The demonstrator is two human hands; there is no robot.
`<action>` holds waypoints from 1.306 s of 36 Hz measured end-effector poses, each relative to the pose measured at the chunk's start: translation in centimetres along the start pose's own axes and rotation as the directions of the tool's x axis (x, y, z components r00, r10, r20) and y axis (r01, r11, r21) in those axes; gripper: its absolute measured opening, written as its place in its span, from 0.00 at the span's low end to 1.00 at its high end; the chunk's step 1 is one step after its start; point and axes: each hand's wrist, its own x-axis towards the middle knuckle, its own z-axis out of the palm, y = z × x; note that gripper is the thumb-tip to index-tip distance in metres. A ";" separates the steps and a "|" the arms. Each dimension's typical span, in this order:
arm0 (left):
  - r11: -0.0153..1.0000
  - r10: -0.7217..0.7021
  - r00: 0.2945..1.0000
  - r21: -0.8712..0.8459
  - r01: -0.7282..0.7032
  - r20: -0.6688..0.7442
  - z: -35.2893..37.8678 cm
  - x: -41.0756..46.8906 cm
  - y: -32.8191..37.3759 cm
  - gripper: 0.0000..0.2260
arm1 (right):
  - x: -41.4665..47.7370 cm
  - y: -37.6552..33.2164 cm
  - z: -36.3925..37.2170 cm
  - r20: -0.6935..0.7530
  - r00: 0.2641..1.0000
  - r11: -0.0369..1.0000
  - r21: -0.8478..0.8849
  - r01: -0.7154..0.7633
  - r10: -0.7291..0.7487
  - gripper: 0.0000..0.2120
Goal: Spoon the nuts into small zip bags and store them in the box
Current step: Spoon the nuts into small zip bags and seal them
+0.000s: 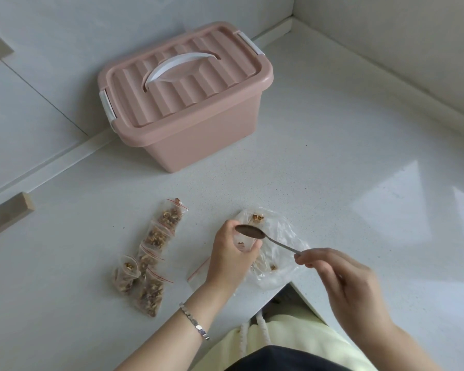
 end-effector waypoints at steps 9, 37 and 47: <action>0.976 -0.008 0.997 0.218 0.024 -0.076 -0.8 -0.3 -0.3 0.14 | 0.5 1.5 -0.7 -0.157 0.895 0.907 0.128 -0.401 0.418 0.16; 0.945 -0.252 0.968 0.224 0.240 0.026 0.0 2.0 -0.4 0.10 | 0.8 7.0 2.4 0.178 0.613 0.432 0.562 -0.706 0.770 0.21; 0.942 -0.127 0.983 0.295 0.162 -0.134 -2.2 1.3 -0.3 0.08 | 0.2 6.2 -0.6 0.138 0.651 0.520 0.491 -0.699 0.746 0.21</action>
